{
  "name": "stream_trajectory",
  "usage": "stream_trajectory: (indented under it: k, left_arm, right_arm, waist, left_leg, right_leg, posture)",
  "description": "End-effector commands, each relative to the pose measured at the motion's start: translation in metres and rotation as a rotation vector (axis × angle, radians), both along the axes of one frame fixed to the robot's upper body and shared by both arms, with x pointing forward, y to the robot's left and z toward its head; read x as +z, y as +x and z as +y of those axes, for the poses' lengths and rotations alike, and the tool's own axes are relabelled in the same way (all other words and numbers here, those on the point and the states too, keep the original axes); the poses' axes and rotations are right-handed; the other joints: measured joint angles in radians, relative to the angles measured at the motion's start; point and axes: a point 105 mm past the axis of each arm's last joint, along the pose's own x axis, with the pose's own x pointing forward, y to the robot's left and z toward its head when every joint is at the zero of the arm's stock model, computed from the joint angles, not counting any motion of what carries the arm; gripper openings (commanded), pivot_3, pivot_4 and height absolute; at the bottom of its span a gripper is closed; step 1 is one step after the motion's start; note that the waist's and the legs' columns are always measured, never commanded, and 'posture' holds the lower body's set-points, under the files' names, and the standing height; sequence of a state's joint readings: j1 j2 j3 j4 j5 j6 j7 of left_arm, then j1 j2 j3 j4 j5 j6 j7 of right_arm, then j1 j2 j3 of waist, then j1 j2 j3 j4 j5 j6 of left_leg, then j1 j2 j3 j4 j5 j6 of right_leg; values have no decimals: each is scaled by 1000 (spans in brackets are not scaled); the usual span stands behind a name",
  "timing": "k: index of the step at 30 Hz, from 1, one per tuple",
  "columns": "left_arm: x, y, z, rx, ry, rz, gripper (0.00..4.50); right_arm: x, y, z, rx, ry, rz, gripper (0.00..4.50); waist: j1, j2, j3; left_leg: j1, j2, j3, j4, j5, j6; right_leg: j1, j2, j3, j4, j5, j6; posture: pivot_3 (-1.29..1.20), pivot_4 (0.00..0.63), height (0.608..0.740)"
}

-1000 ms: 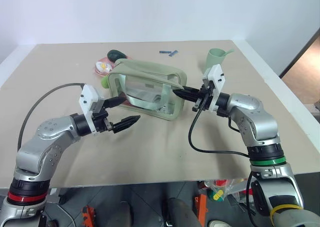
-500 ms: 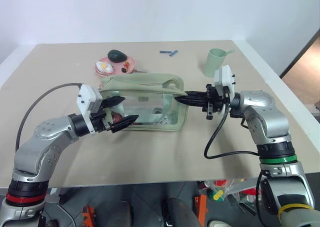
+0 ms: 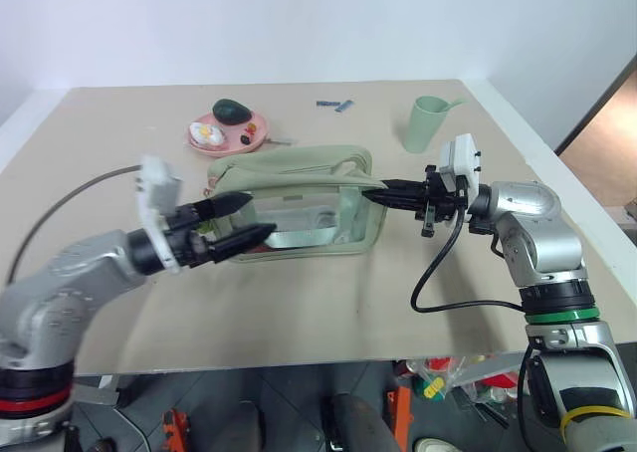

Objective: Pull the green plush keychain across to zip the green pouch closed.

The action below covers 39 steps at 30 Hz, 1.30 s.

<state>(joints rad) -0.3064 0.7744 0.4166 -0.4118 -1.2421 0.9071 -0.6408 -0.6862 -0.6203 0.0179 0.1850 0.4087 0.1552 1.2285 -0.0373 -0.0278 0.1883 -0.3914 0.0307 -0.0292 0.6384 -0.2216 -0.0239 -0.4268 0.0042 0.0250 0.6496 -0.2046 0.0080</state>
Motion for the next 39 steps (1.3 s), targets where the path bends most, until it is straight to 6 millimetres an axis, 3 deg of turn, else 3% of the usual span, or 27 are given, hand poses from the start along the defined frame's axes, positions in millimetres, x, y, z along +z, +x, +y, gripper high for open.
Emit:
stream_trajectory:
  k: [1, 4, 10, 24, 25, 37, 39]
  left_arm:
    - [9, -6, 29, 109, 14, -7, 4500]
    - [2, 1, 57, 280, 126, -46, 4500]
    - [-16, 21, 74, 469, 216, -155, 4500]
    - [-63, 29, 57, 391, 157, -30, 4500]
    - [-64, 30, 57, 387, 153, -24, 3983]
    - [-67, 45, 58, 378, 90, -19, 30]
    - [-56, 47, 57, 374, 59, -48, 30]
  right_arm:
    - [16, -5, 0, 3, 14, -67, 40]
    - [18, -6, 3, 12, 21, -62, 40]
    - [19, -7, 8, 23, 21, -62, 40]
    - [19, -10, 10, 1, 17, -70, 40]
    - [19, -9, 10, 0, 17, -71, 0]
    - [17, -9, 8, -9, 6, -78, 0]
    - [16, -9, 7, -12, 1, -78, 0]
  waist:
    - [0, 0, 0]
    - [-3, 0, 0]
    - [1, 0, 0]
    - [0, -1, 0]
    - [0, -1, 0]
    - [0, -1, 0]
    - [1, -1, 0]
  left_leg:
    - [0, 0, 0, 0, 0, 0]
    - [1, 0, 1, 0, 0, 0]
    - [2, -1, 2, 0, 1, -1]
    - [1, 0, 3, -1, 0, -1]
    - [1, 0, 4, -1, 0, -1]
    - [1, 0, 4, -1, 0, -1]
    - [1, 0, 4, -1, 0, -1]
  right_leg:
    - [0, 0, 0, 0, 0, 0]
    - [0, 0, 1, 0, 0, -1]
    - [1, 0, 2, 0, -3, -8]
    - [-1, 1, 4, 0, 0, -3]
    - [-1, 1, 4, 0, 0, -3]
    - [-1, 1, 4, 0, 0, -3]
    - [-1, 1, 4, 0, 0, -3]
  posture:
    - [0, 150, 740]
    - [0, 150, 740]
    - [0, 150, 740]
    - [0, 150, 740]
    - [0, 150, 740]
    - [0, 150, 740]
    - [0, 150, 740]
